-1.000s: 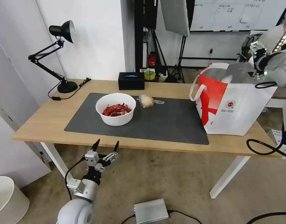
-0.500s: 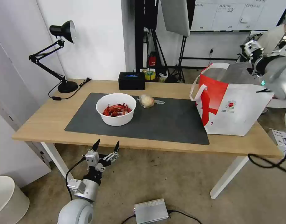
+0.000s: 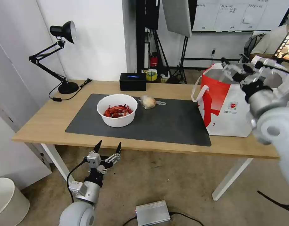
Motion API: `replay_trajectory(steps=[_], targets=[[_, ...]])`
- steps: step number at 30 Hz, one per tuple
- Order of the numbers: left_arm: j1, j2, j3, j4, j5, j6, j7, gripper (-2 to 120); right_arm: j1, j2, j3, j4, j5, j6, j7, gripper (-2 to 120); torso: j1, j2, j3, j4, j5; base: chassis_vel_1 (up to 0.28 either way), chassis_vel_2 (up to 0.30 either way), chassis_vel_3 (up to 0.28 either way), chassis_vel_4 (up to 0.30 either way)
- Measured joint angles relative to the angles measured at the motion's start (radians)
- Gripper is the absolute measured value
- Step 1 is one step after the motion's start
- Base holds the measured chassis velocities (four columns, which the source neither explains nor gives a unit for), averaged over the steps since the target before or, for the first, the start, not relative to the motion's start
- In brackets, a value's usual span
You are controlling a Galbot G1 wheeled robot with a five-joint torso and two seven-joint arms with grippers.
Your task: Pick up the trash from the table and place it into the takeout bag.
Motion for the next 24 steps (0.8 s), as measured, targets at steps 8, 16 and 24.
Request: replay_trajectory(steps=[8,16,24], targets=[[0.012,-0.004,-0.009,-0.009,0.003,-0.005,0.002,100,-0.104,0.052,0.008,0.027,-0.134,0.088,-0.056,99,0.000,0.000,0.000,0.0001,-0.0001,0.000,0.000,0.000,0.000],[0.016,-0.004,-0.009,-0.012,0.005,-0.006,0.002,100,-0.227,0.115,0.021,0.028,-0.315,0.183,-0.096,98,0.000,0.000,0.000,0.0000,0.0000,0.000,0.000,0.000,0.000],[0.021,-0.004,-0.011,-0.015,0.006,-0.011,0.003,100,-0.355,0.206,0.039,0.029,-0.453,0.234,-0.091,98,0.000,0.000,0.000,0.0000,0.0000,0.000,0.000,0.000,0.000]])
